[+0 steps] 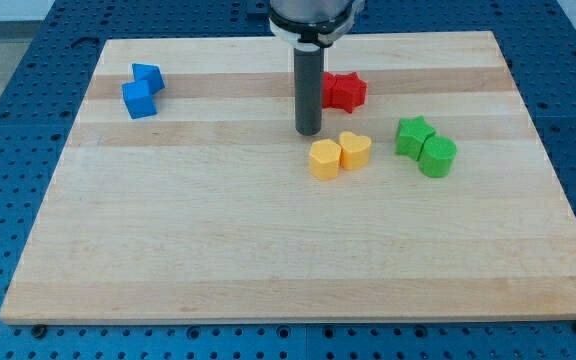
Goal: Touch the right side of red star
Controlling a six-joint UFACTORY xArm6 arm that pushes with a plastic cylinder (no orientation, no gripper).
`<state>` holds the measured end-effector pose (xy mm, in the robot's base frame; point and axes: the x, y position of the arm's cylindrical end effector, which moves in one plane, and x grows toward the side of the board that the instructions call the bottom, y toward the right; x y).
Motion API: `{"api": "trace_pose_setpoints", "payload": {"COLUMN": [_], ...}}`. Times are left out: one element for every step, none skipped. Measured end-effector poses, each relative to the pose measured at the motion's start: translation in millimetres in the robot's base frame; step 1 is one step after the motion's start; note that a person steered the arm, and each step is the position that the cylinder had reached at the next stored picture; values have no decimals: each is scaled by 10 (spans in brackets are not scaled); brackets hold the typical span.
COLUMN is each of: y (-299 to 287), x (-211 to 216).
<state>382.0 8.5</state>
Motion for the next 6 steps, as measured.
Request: {"api": "trace_pose_setpoints", "payload": {"y": [54, 511, 540, 762, 877, 877], "x": [25, 115, 115, -131, -197, -350]}}
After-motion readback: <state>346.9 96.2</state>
